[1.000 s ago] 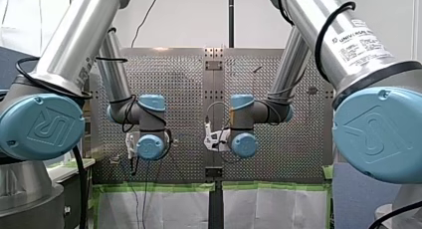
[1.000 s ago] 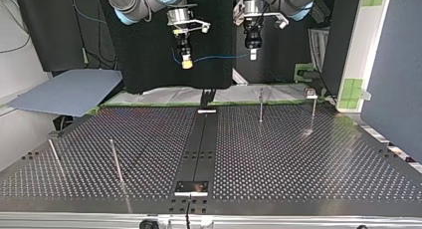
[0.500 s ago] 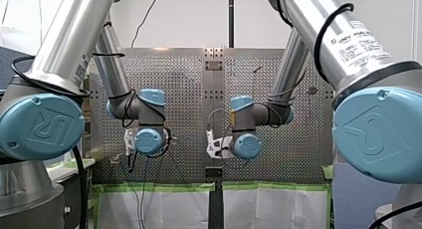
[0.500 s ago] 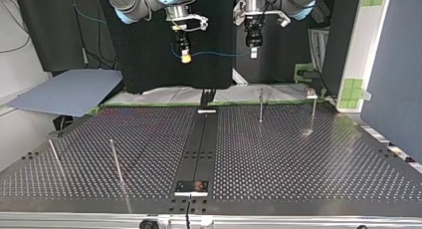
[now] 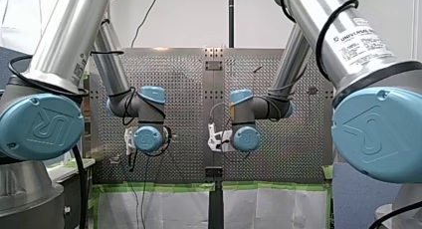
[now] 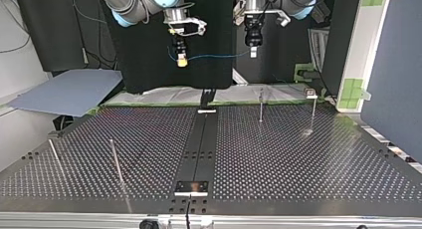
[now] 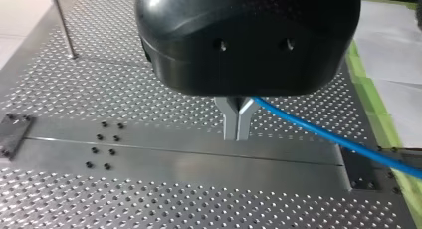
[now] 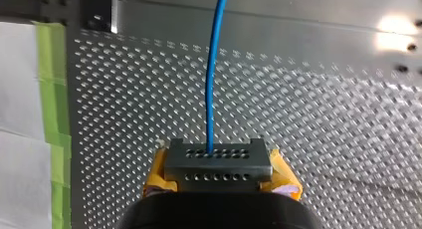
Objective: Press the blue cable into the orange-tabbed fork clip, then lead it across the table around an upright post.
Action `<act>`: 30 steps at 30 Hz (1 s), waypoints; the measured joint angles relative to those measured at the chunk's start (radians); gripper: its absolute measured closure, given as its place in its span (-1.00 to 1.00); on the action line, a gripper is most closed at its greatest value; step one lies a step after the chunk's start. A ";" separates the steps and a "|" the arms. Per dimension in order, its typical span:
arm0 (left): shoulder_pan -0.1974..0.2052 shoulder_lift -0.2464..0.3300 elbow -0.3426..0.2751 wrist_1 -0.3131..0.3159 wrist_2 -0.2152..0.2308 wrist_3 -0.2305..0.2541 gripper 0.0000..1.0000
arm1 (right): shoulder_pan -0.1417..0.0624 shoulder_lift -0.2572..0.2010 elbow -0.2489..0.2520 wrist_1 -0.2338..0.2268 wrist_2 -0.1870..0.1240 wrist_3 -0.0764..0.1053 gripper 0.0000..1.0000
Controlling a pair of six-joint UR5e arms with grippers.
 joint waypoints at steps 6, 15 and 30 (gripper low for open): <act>0.008 0.051 0.000 -0.034 0.022 -0.051 1.00 | -0.009 -0.052 -0.004 -0.004 -0.012 0.052 1.00; 0.034 0.062 0.000 0.028 0.075 -0.123 1.00 | -0.015 -0.068 -0.007 -0.059 -0.039 0.120 1.00; 0.152 -0.065 0.000 0.157 0.171 -0.060 1.00 | -0.028 0.050 -0.023 -0.141 -0.042 0.151 1.00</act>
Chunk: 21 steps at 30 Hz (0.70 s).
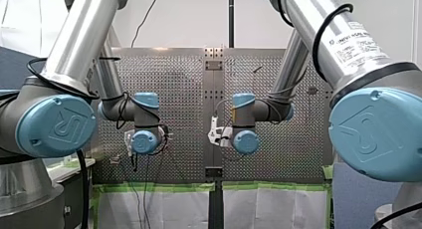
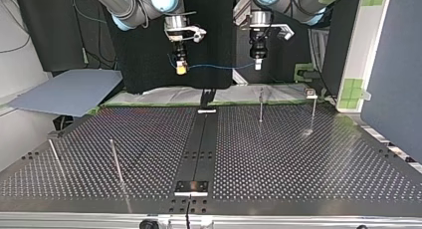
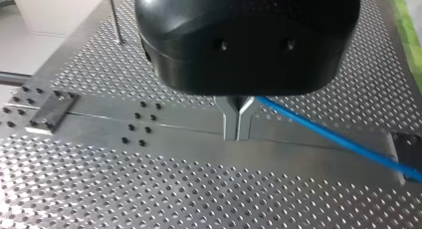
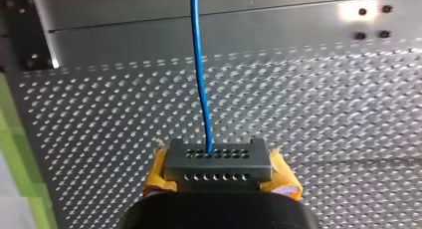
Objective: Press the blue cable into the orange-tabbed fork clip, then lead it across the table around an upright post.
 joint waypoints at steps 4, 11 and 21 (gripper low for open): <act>0.034 -0.034 0.000 0.014 0.034 0.015 1.00 | -0.008 0.010 -0.001 0.000 -0.004 -0.001 1.00; 0.102 -0.087 0.000 0.018 0.089 0.000 1.00 | -0.029 0.016 -0.020 0.006 -0.017 0.002 1.00; 0.191 -0.144 0.000 0.061 0.124 -0.012 1.00 | -0.047 0.078 -0.088 0.036 -0.052 0.016 1.00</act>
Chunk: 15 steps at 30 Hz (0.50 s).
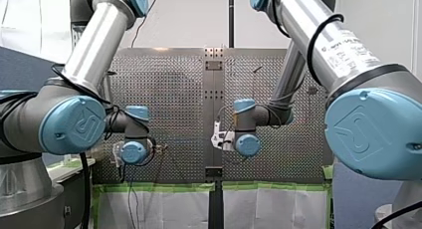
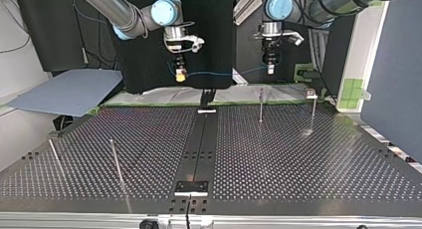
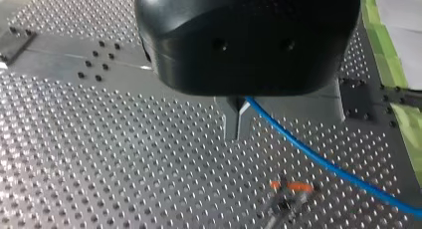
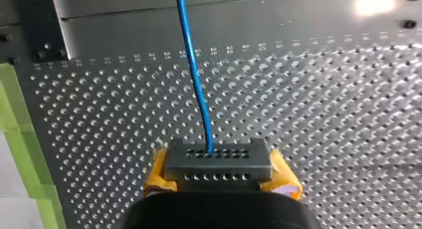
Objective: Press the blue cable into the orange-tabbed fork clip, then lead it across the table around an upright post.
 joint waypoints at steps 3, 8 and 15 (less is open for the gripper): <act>0.023 -0.023 0.000 0.022 0.006 -0.009 1.00 | -0.002 0.023 -0.023 -0.006 -0.017 0.010 1.00; 0.055 -0.057 0.000 0.057 0.027 -0.022 1.00 | -0.012 0.059 -0.046 -0.011 -0.034 0.014 1.00; 0.071 -0.116 0.000 0.074 0.065 -0.024 1.00 | -0.026 0.117 -0.070 -0.015 -0.038 0.011 1.00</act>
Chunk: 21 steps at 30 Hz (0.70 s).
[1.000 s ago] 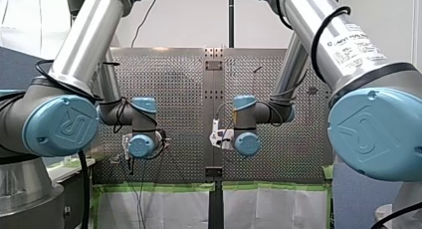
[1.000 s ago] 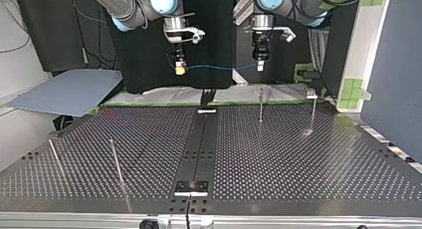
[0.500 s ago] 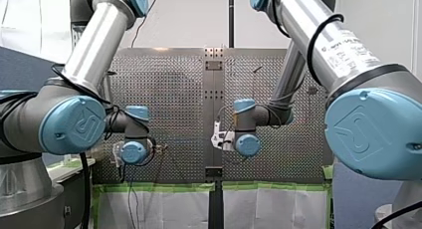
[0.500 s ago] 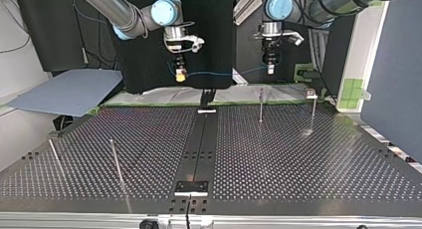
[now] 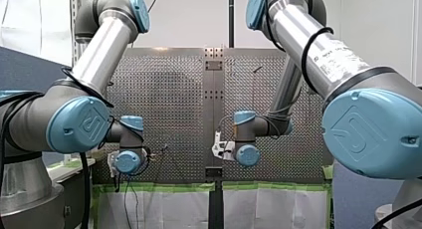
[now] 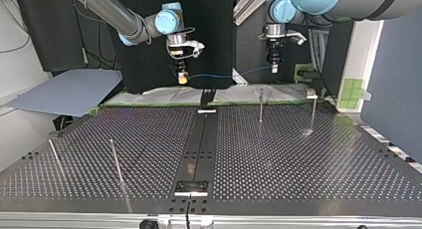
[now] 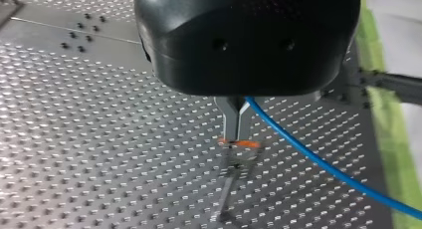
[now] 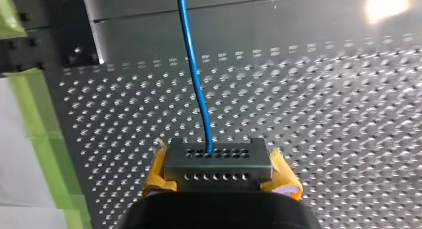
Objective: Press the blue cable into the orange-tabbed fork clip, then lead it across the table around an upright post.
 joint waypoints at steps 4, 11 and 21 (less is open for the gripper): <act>0.003 -0.018 0.001 -0.006 0.035 -0.001 1.00 | -0.005 0.033 -0.007 -0.008 -0.001 0.000 1.00; 0.004 -0.023 0.046 -0.049 0.098 -0.001 1.00 | -0.026 0.068 -0.027 -0.032 -0.004 -0.001 1.00; 0.006 -0.047 0.133 -0.135 0.118 -0.017 1.00 | -0.043 0.146 -0.101 -0.025 -0.019 0.002 1.00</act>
